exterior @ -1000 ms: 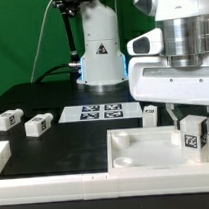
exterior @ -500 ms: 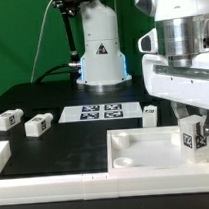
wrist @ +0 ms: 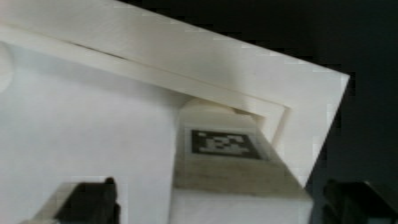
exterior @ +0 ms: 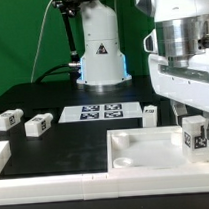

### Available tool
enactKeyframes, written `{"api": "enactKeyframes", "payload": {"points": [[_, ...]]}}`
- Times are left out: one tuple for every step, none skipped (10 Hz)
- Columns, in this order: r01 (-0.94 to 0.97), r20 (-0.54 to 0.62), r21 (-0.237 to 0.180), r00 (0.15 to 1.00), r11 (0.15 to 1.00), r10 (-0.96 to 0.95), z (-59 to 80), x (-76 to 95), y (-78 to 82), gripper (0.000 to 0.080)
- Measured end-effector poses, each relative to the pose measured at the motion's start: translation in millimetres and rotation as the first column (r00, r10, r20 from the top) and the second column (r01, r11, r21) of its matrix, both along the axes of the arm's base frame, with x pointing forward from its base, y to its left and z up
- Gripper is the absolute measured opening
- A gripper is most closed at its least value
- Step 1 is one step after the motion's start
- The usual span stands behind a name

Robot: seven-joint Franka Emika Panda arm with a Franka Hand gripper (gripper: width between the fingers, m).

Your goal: Assemble one leg

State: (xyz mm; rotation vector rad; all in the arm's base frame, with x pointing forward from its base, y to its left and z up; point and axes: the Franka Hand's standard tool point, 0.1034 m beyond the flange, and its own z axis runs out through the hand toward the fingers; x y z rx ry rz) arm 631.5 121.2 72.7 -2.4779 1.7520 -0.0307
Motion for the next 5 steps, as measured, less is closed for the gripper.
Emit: {"api": "enactKeyframes", "payload": {"points": [[-0.085,0.004,-0.007,0.996,0.996,0.085,0.6,0.5,0.0,0.0621],[-0.190,0.005,-0.015,0.982,0.982,0.190,0.7,0.2,0.2,0.0644],[-0.342,0.010,-0.029,0.940,0.939,0.342,0.4,0.4,-0.2,0.0648],[-0.442,0.014,-0.040,0.896,0.896,0.443,0.0,0.3,-0.3,0.0648],[-0.529,0.016,-0.052,0.848,0.847,0.530,0.2,0.5,0.3,0.0649]]}}
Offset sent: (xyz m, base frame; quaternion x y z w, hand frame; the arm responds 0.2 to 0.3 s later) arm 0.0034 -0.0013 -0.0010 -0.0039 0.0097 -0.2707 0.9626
